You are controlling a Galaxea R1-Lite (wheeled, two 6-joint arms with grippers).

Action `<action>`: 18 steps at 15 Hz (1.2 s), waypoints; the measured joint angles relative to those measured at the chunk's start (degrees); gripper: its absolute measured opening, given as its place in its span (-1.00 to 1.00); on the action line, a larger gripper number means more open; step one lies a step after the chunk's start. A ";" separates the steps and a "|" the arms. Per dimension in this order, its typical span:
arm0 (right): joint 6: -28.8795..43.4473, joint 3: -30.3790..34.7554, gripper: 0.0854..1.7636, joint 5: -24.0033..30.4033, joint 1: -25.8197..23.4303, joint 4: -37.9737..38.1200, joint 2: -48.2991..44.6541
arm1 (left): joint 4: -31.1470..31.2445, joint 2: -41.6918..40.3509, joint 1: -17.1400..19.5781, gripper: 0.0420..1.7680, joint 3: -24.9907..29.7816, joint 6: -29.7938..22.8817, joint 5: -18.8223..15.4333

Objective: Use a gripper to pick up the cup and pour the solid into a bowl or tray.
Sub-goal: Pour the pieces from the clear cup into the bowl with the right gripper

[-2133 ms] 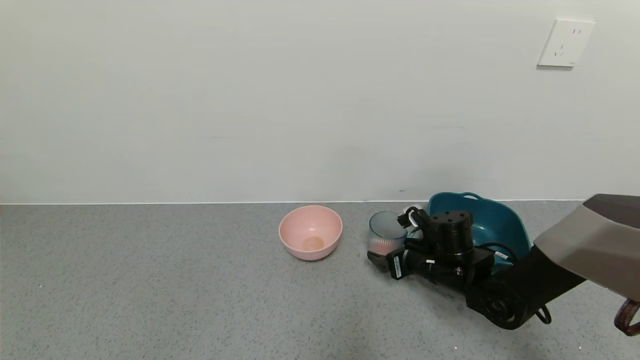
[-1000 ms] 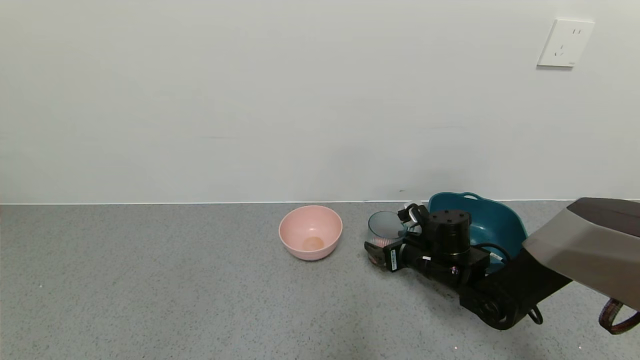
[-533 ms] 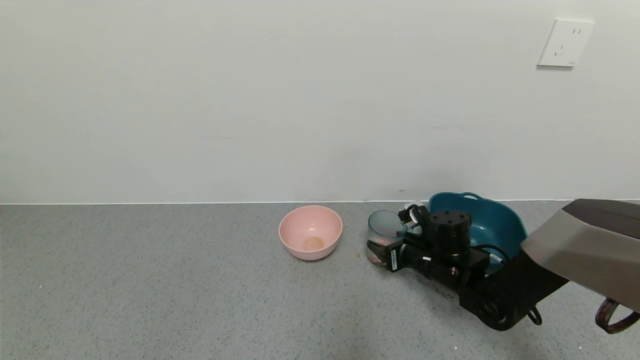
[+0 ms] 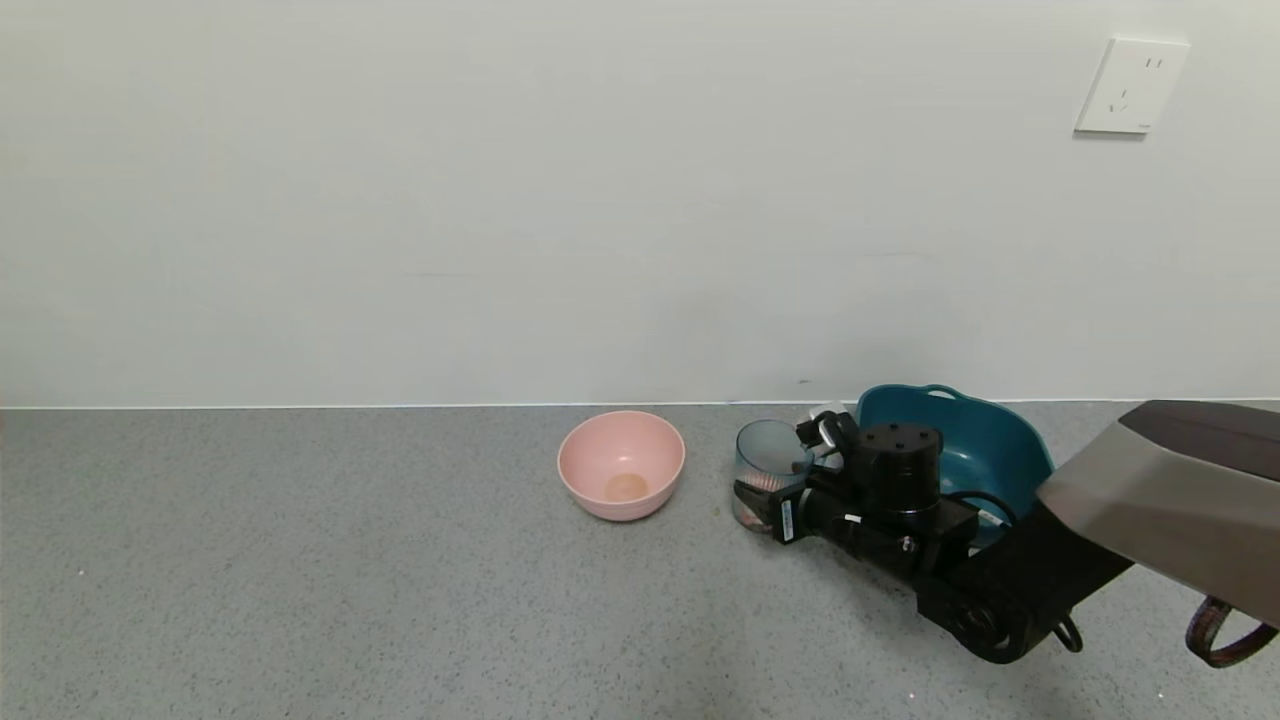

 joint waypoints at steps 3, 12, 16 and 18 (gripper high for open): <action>-0.02 0.17 0.50 -0.80 0.05 0.05 -1.24 | 0.00 0.00 0.00 0.94 0.00 0.00 0.00; -0.74 1.05 0.50 -2.74 -1.52 2.11 -11.12 | 0.02 0.00 0.00 0.94 -0.02 -0.02 0.02; -0.78 0.50 0.50 -2.28 -6.64 3.66 -16.93 | 0.00 0.00 0.00 0.94 -0.02 -0.02 0.00; -1.22 -0.37 0.50 -2.06 -10.07 4.22 -18.94 | 0.02 0.00 0.00 0.94 -0.02 0.00 0.02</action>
